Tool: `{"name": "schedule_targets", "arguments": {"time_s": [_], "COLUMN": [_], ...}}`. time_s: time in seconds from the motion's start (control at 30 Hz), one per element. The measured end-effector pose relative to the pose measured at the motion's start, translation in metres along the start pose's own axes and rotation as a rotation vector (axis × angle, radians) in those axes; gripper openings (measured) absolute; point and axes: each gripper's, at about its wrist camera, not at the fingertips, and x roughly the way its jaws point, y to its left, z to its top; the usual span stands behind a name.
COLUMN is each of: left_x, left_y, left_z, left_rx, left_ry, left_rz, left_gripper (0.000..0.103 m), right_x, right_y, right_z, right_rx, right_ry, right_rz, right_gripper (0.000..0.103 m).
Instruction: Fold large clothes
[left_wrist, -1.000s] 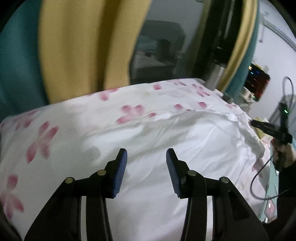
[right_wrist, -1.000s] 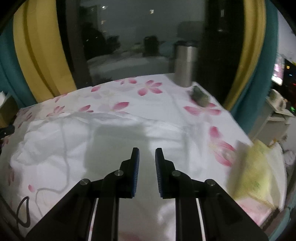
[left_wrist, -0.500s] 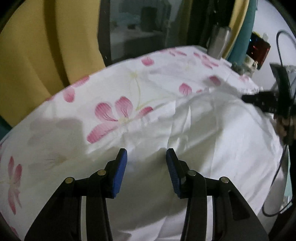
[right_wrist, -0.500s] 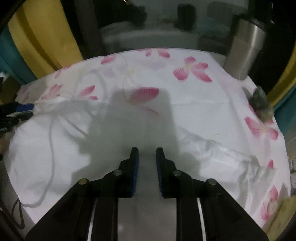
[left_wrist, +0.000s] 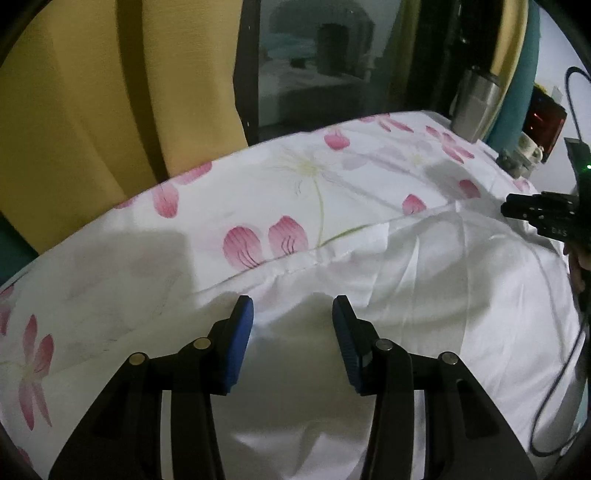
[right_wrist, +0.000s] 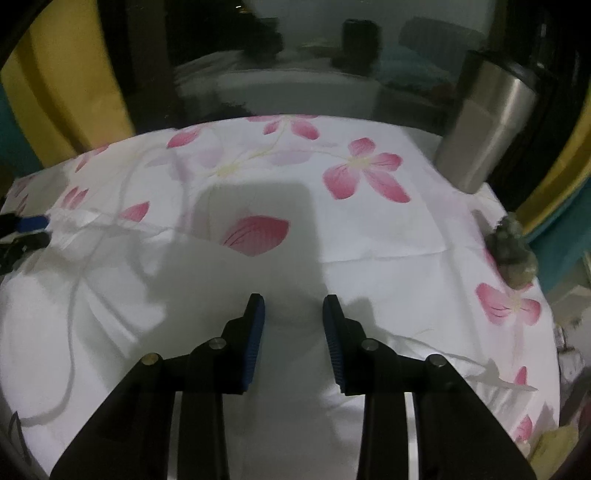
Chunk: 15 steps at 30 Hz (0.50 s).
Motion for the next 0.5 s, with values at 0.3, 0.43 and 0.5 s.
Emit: {"name": "schedule_targets", "arguments": {"time_s": [0.3, 0.43, 0.5], "left_x": [-0.039, -0.027, -0.016], "left_y": [-0.039, -0.048, -0.044], "left_z": [-0.003, -0.018, -0.03], "left_rx": [-0.006, -0.01, -0.032], "left_ry": [-0.069, -0.026, 0.019], "left_rz": [-0.163, -0.189, -0.193], "left_gripper": [0.047, 0.047, 0.047], "right_x": [-0.038, -0.028, -0.024], "right_y": [0.057, 0.058, 0.059], "right_z": [-0.017, -0.028, -0.035], "right_rx": [-0.089, -0.067, -0.062], "right_ry": [-0.034, -0.006, 0.009], "right_rz": [0.107, 0.089, 0.083], "right_gripper": [0.034, 0.039, 0.043]}}
